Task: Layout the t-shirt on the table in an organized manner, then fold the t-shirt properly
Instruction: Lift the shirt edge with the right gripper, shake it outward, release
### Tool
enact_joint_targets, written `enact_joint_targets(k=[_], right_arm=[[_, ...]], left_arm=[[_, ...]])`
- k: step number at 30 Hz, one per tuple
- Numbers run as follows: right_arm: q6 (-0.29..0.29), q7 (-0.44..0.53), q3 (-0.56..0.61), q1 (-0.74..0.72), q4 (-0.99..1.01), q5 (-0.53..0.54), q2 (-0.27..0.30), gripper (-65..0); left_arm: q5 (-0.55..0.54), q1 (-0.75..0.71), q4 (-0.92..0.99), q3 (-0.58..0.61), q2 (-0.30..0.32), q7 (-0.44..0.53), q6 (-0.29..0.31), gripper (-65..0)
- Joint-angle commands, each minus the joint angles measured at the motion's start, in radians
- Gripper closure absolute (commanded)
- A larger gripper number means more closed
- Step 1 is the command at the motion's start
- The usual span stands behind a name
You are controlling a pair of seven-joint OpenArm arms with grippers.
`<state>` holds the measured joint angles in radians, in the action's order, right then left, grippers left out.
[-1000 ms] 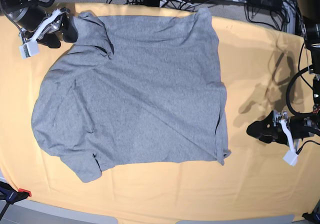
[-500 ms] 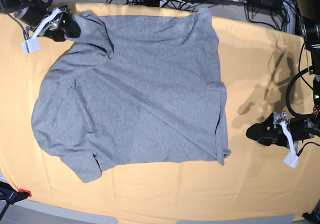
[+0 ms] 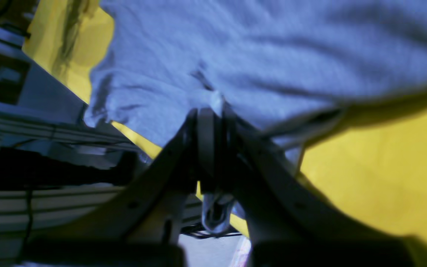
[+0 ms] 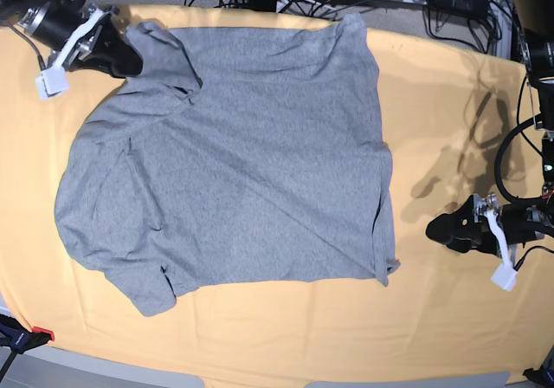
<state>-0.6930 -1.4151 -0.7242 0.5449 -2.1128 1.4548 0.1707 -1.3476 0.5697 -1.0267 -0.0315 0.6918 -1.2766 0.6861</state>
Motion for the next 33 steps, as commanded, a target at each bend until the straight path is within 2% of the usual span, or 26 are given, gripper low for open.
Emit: enact_joint_targets(k=[1,7,12,17,21,27,31,33], right_arm=[[-0.005,0.019,-0.023,0.014,-0.050,0.029,0.013,0.0],[-0.005,0.019,-0.163,0.070,-0.225,0.029,0.011,0.0],[-0.005,0.019,-0.275,0.107,-0.243,0.029,-0.005,0.0],[-0.005,0.019,-0.343,0.172,-0.243,0.029,-0.045,0.0],[-0.005,0.019,-0.351,0.231,-0.243,0.029,-0.105,0.0],[-0.005,0.019,-0.351,0.293,-0.243,-0.142,-0.175,0.0],[-0.005,0.019,-0.375,0.306,-0.243,-0.288,-0.193,0.0],[0.034,0.019,-0.404,0.305,-0.243,-0.378,-0.193,0.0]], left_arm=[[-0.030,0.029,-0.014,-0.010,0.021,0.019,0.003,-49.4],[-0.035,0.029,-0.014,-0.010,0.023,0.019,0.003,-49.4],[-0.035,0.029,-0.014,-0.010,0.023,0.019,0.003,-49.4],[-0.054,0.029,-0.014,-0.010,0.023,0.019,0.003,-49.4],[-0.057,0.029,-0.014,-0.010,0.023,0.019,0.003,-49.4],[-0.058,0.029,-0.014,-0.010,0.023,0.019,0.003,-49.4],[-0.058,0.029,-0.014,-0.010,0.023,0.019,0.003,-49.4],[-0.058,0.029,-0.014,-0.010,0.023,0.019,0.003,-49.4]])
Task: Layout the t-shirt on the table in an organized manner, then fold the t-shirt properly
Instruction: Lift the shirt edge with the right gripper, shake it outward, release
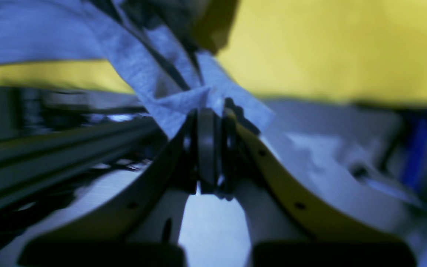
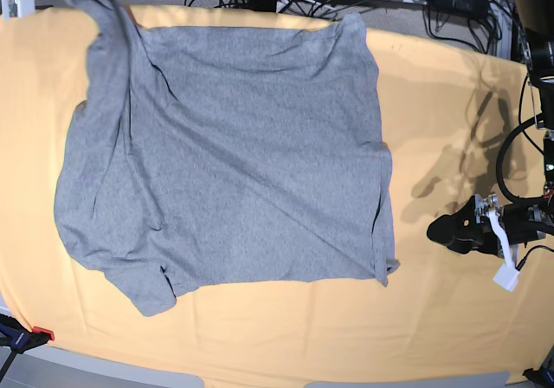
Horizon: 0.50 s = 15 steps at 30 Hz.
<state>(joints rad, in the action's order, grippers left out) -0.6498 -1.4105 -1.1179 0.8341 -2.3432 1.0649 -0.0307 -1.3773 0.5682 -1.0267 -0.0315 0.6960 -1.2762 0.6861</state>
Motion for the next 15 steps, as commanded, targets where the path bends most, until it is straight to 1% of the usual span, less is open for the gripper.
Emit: enact_joint_targets(k=[1,2,4,5,9,10,12,13,14,15], right_arm=[[0.024,0.032,-0.027,0.016,-0.013,-0.038,0.008,0.0],[0.050,0.053,-0.042,0.016,-0.013,-0.090,0.008,0.0],[0.084,0.089,-0.061,0.016,-0.013,-0.167,0.008,0.0],[0.096,0.095,-0.063,0.016,-0.013,-0.185,0.009,0.0],[0.096,0.091,-0.063,0.016,-0.013,-0.179,0.009,0.0],[0.100,0.091,-0.063,0.016,-0.013,-0.178,0.009,-4.3],[0.117,0.094,-0.063,0.016,-0.013,-0.154,0.009,-18.0],[0.115,0.093,-0.063,0.016,-0.013,-0.123,0.009,-24.7],[0.094,0.093,-0.063,0.016,-0.013,-0.084,0.009,-29.8],[0.065,0.093,-0.063,0.016,-0.013,-0.039,0.009,-32.5]], left_arm=[[-0.028,0.031,-0.014,-0.010,0.018,0.019,0.003,-49.4],[-0.028,0.031,-0.014,-0.010,0.018,0.019,0.003,-49.4],[-0.034,0.031,-0.014,-0.010,0.018,0.019,0.003,-49.4],[-0.039,0.031,-0.014,-0.010,0.018,0.018,0.003,-49.4],[-0.050,0.031,-0.014,-0.010,0.018,0.018,0.003,-49.4],[-0.050,0.031,-0.014,-0.010,0.016,0.018,0.003,-49.4],[-0.050,0.030,-0.014,-0.010,0.016,0.018,0.003,-49.4],[-0.050,0.030,-0.014,-0.010,0.016,0.018,0.003,-49.4],[-0.050,0.030,-0.014,-0.010,0.016,0.018,0.003,-49.4],[-0.050,0.030,-0.014,-0.010,0.016,0.017,0.003,-49.4]])
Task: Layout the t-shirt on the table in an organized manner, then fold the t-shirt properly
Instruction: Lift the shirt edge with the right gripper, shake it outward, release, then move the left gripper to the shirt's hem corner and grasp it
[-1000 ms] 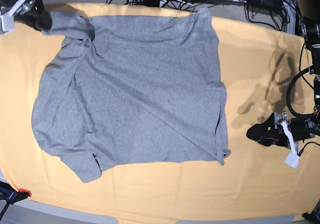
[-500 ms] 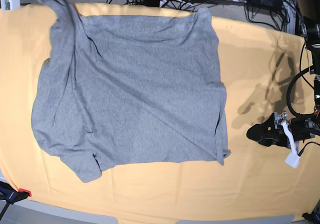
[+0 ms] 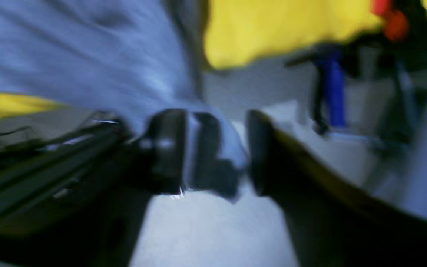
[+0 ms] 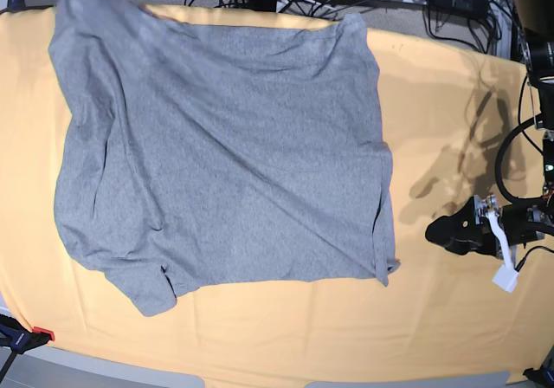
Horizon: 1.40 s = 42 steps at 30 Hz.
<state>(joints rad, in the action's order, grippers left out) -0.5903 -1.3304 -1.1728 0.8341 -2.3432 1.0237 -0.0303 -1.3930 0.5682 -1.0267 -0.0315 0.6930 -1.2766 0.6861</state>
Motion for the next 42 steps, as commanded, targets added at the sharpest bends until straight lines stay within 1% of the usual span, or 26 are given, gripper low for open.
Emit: enact_joint_targets(k=[1,3,5,8,11,14,17,18,20,25,31,34,38,42], right_arm=[[-0.023,0.013,-0.008,0.016,-0.013,0.049,0.010,-33.0],[-0.057,0.015,-0.008,0.013,-0.013,0.126,0.020,-33.0],[-0.074,0.014,-0.008,-0.008,-0.013,0.156,0.044,-33.0],[-0.077,0.019,-0.008,-0.061,-0.013,0.156,0.080,-33.0],[-0.076,0.057,-0.008,-0.117,-0.013,0.156,0.102,-33.0],[-0.076,0.067,-0.007,-0.154,-0.013,0.155,0.130,-33.0],[-0.076,0.068,-0.007,-0.191,-0.013,0.155,0.151,-33.0],[-0.076,0.069,-0.007,-0.201,-0.013,0.155,0.155,-33.0],[-0.076,0.074,-0.007,-0.214,-0.013,0.155,0.161,-33.0],[-0.076,0.093,-0.007,-0.216,-0.013,0.155,0.170,-33.0],[-0.076,0.120,-0.007,-0.216,-0.013,0.155,0.183,-33.0],[-0.076,0.124,-0.007,-0.216,-0.013,0.155,0.183,-33.0],[-0.076,0.127,-0.007,-0.216,-0.013,0.155,0.183,-33.0],[-0.076,0.126,-0.007,-0.216,-0.013,0.154,0.183,-33.0]], left_arm=[[-0.034,0.030,-0.014,-0.010,0.019,0.016,0.003,-49.4],[-0.034,0.031,-0.014,-0.010,0.019,0.011,0.003,-49.4],[-0.034,0.031,-0.014,-0.010,0.019,0.011,0.002,-49.4],[-0.034,0.030,-0.014,-0.010,0.019,0.011,0.002,-49.4],[-0.035,0.023,-0.014,-0.010,0.019,0.007,0.002,-49.4],[-0.051,0.005,-0.014,-0.010,0.019,-0.032,0.002,-49.4],[-0.091,-0.026,-0.014,-0.010,0.019,-0.102,0.002,-49.4],[-0.091,-0.042,-0.014,-0.010,0.019,-0.120,0.002,-49.4],[-0.091,-0.070,-0.014,-0.010,0.016,-0.120,0.002,-49.4],[-0.091,-0.125,-0.014,-0.010,0.016,-0.120,-0.031,-49.4],[-0.091,-0.136,-0.018,0.007,0.016,-0.120,-0.032,-49.4],[-0.091,-0.136,-0.027,0.033,0.000,-0.120,-0.031,-49.4],[-0.091,-0.136,-0.028,0.066,-0.036,-0.120,-0.031,-49.4],[-0.091,-0.136,-0.028,0.124,-0.052,-0.120,-0.032,-49.4]])
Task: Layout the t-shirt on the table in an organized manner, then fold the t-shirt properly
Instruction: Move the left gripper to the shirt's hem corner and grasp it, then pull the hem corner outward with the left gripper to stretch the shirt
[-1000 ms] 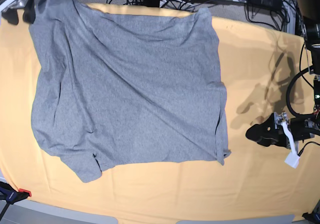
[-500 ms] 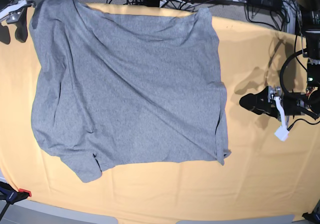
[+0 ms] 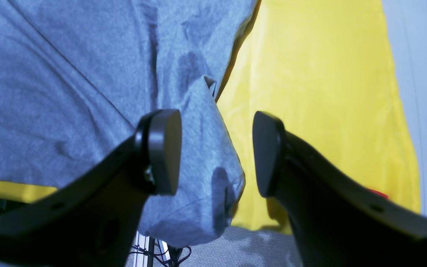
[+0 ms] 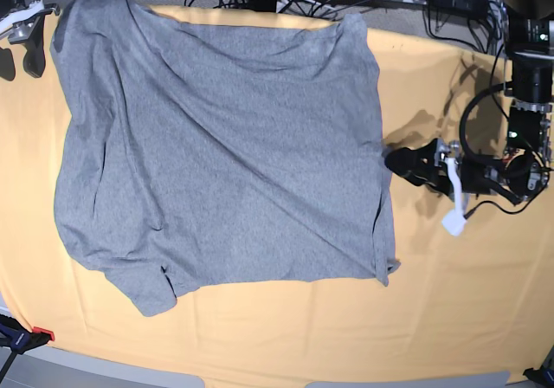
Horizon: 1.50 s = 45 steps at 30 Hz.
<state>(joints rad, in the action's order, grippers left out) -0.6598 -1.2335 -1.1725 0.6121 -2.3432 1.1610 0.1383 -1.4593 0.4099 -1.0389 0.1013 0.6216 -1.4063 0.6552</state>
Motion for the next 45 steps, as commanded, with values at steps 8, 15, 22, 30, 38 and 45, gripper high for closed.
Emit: enact_joint_targets(k=[8,15,22,30,38,45], right_arm=[[-0.006,0.029,-0.007,0.006,-0.013,0.017,0.014,-33.0],[-0.006,0.030,-0.007,0.006,-0.013,0.018,0.014,-33.0],[-0.006,0.029,-0.007,0.006,-0.013,0.018,0.014,-33.0],[-0.006,0.031,-0.007,0.006,-0.013,0.019,0.014,-33.0],[-0.008,0.037,-0.005,0.006,-0.013,0.048,0.014,-33.0],[-0.038,0.037,0.027,0.000,-0.013,0.146,0.014,-33.0]], left_arm=[[-0.024,0.023,-0.016,0.130,0.018,0.010,-0.001,-49.4],[-0.024,0.022,-0.016,0.142,-0.016,0.010,0.000,-49.4],[-0.024,0.023,-0.016,0.142,-0.084,0.010,0.000,-48.8],[-0.024,0.034,-0.016,0.140,-0.071,0.010,0.004,0.0],[-0.024,0.159,-0.016,0.140,0.027,0.010,0.004,0.0],[-0.024,0.268,-0.015,0.140,0.129,0.010,0.031,0.0]])
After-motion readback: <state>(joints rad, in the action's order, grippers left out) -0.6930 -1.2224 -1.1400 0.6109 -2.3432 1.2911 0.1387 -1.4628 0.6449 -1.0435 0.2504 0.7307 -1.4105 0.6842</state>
